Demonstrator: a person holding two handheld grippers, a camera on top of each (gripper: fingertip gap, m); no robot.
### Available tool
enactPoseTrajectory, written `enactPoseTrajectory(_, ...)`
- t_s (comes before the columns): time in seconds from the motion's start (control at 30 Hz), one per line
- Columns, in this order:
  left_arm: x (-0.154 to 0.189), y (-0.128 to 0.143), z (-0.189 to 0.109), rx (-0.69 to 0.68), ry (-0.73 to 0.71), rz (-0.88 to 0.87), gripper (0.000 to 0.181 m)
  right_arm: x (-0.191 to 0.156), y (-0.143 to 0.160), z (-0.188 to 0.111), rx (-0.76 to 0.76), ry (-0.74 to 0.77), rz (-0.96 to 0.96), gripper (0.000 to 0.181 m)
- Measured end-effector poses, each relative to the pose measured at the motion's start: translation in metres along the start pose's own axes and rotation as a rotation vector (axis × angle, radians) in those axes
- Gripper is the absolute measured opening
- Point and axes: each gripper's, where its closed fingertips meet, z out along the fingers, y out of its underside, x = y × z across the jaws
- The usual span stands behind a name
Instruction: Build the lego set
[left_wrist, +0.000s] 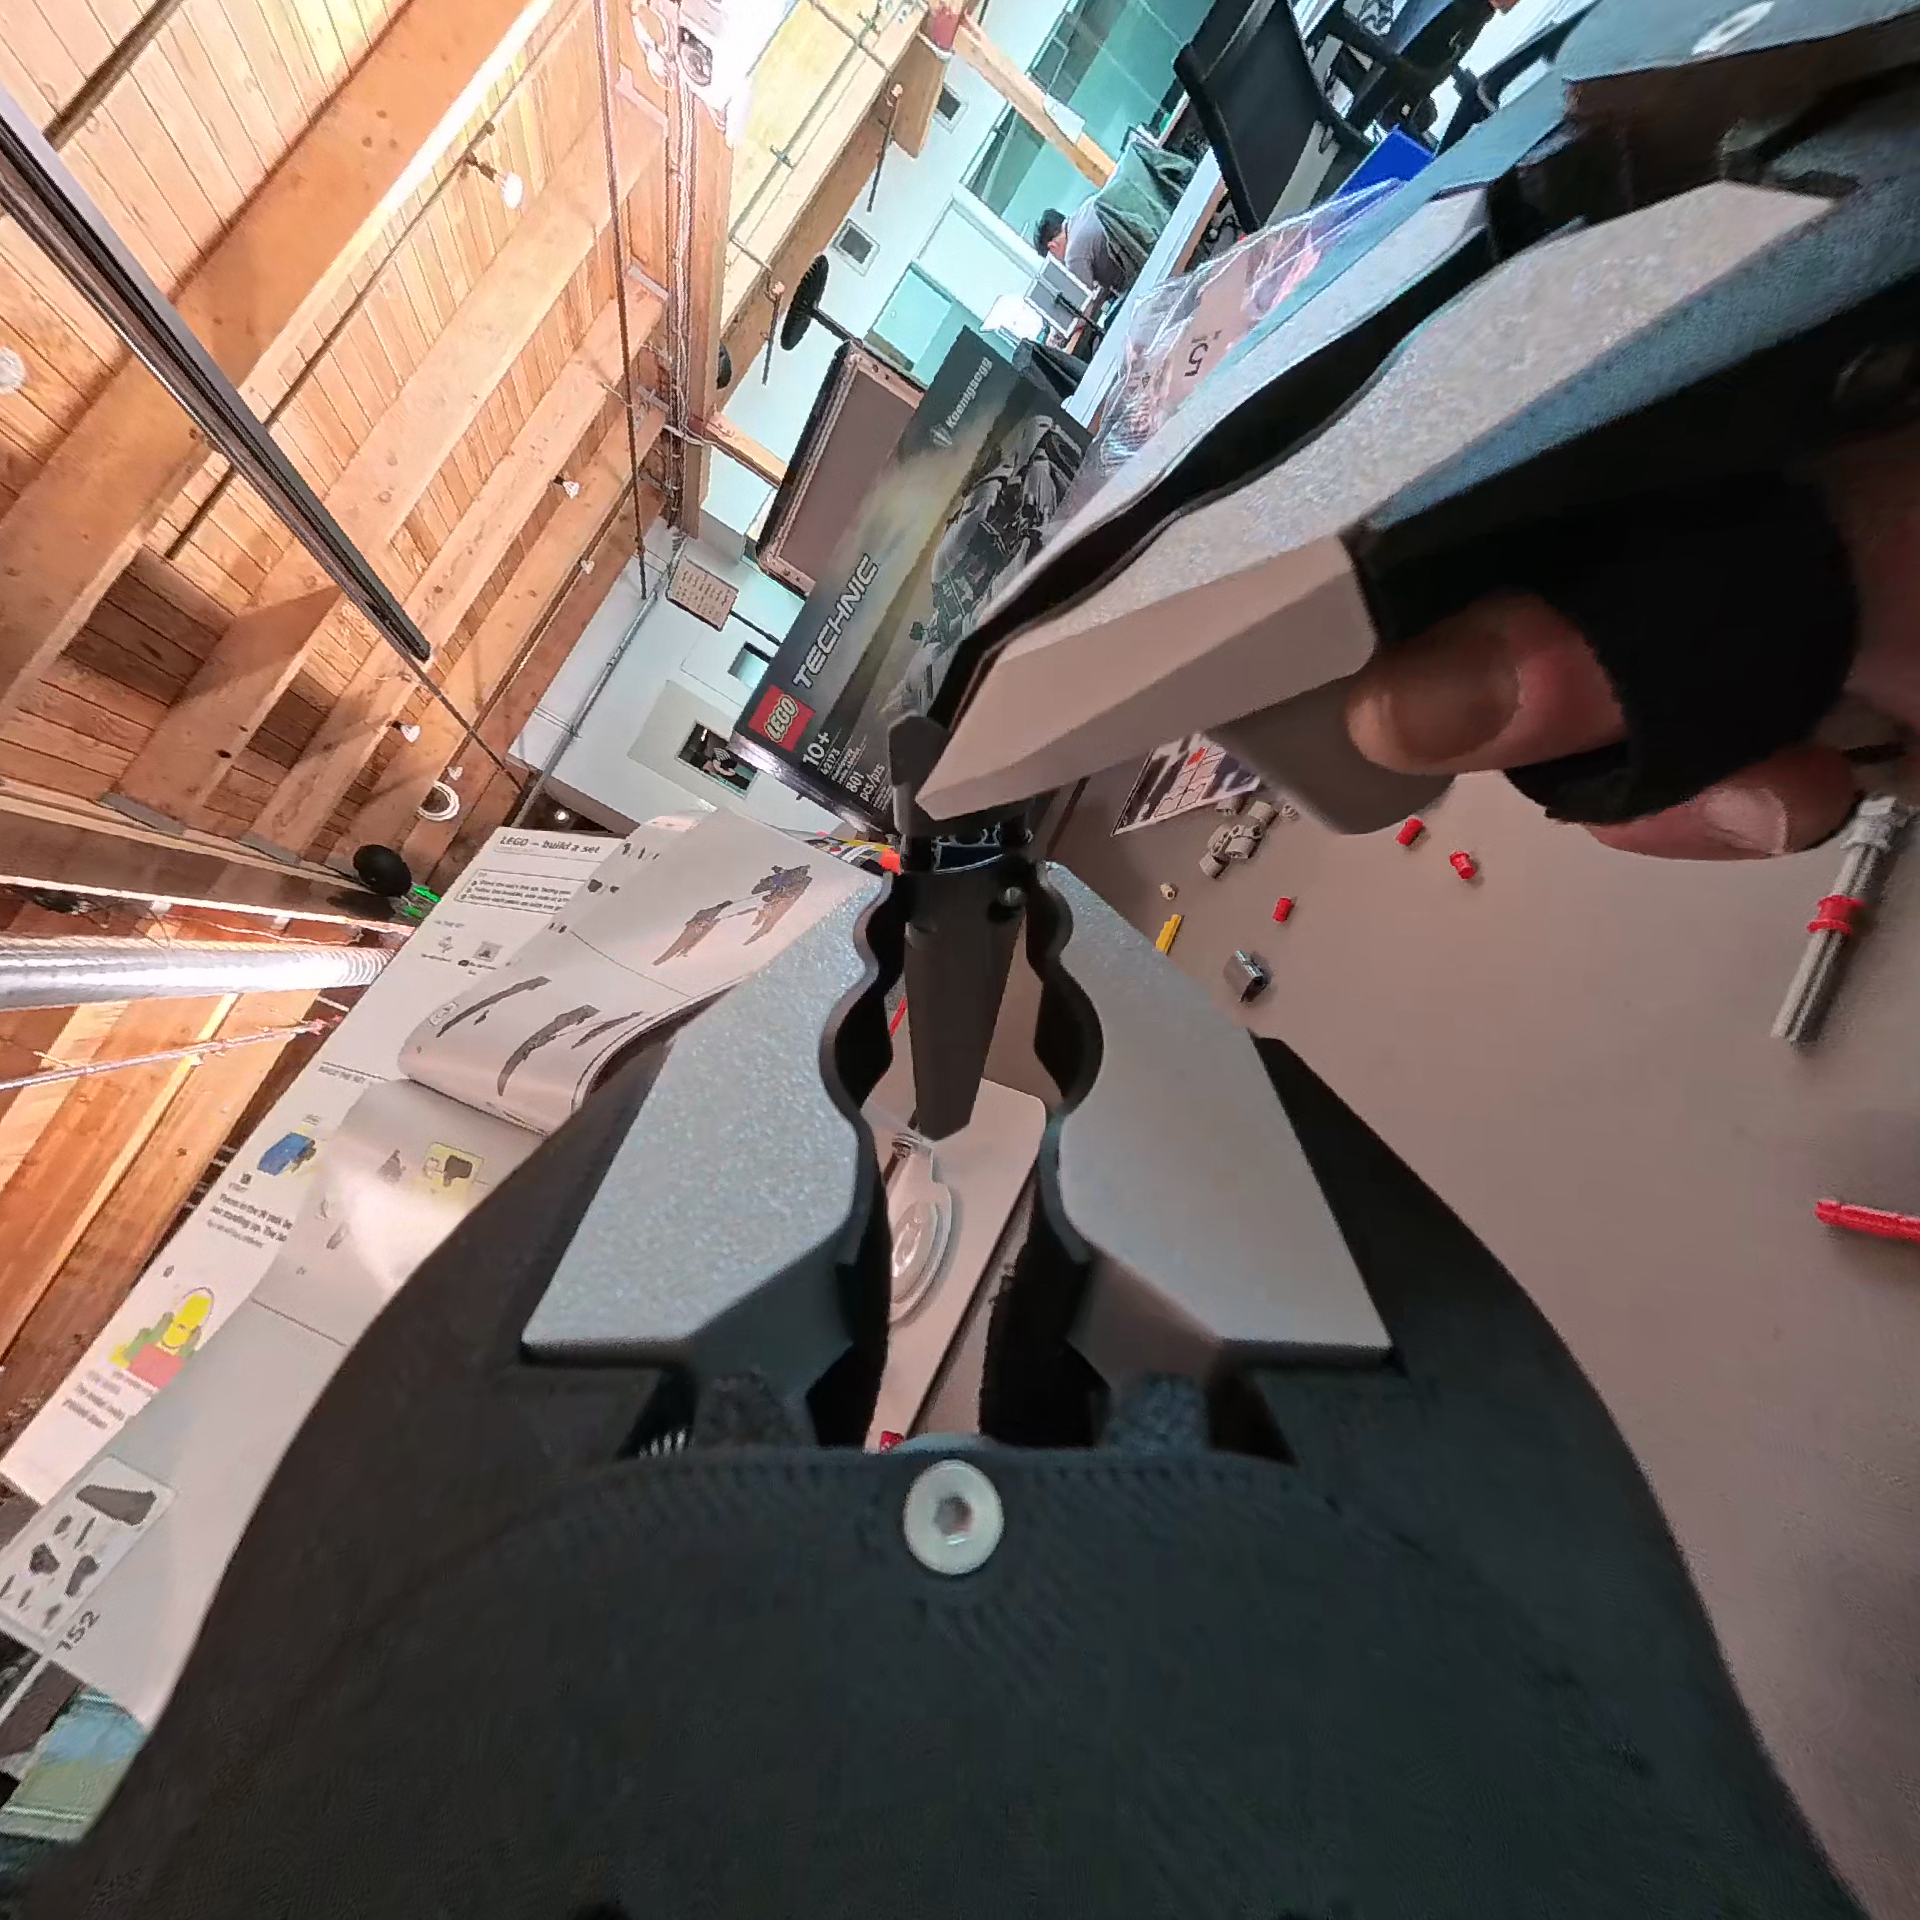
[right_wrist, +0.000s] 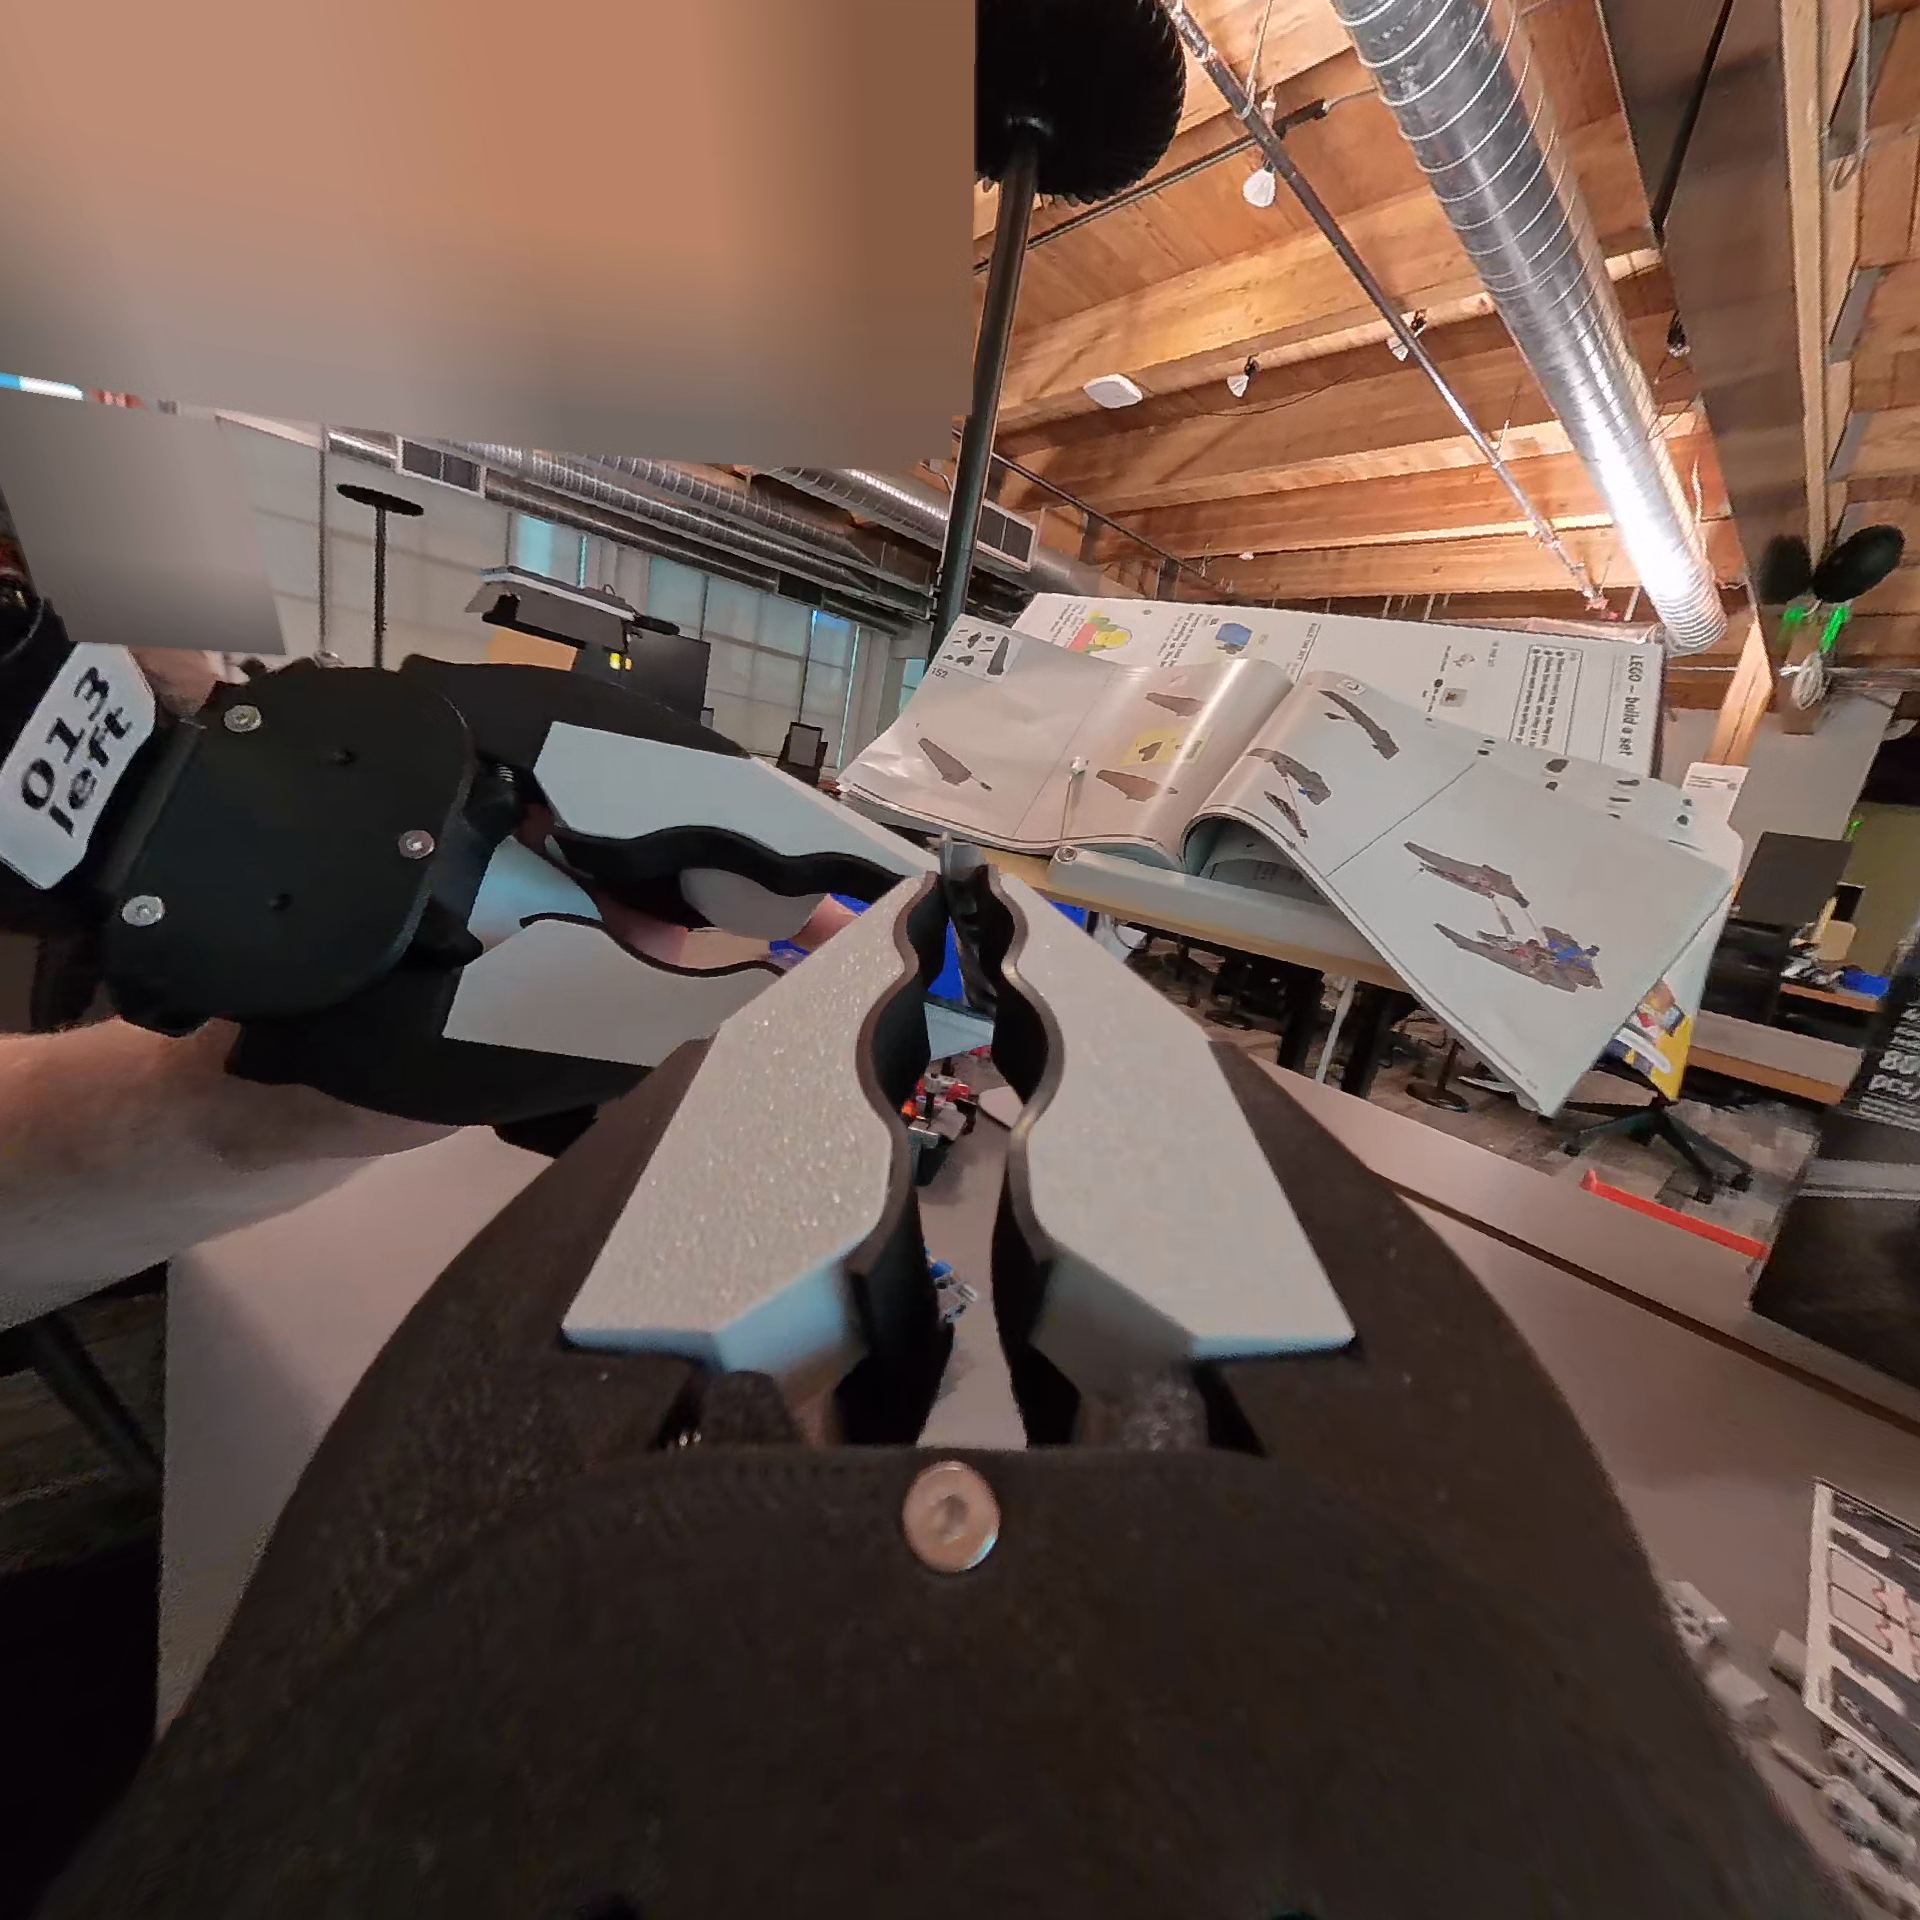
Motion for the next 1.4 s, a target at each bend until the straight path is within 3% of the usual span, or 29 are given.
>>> enactPoseTrajectory(0.67,0.001,0.005,0.003,-0.042,0.006,-0.011,0.019,0.001,0.005,0.003,-0.078,0.06,-0.198,0.003)
enactPoseTrajectory(1.4,0.005,0.016,0.007,-0.1,-0.003,0.078,0.018,0.003,0.017,0.007,-0.179,-0.001,-0.123,0.003)
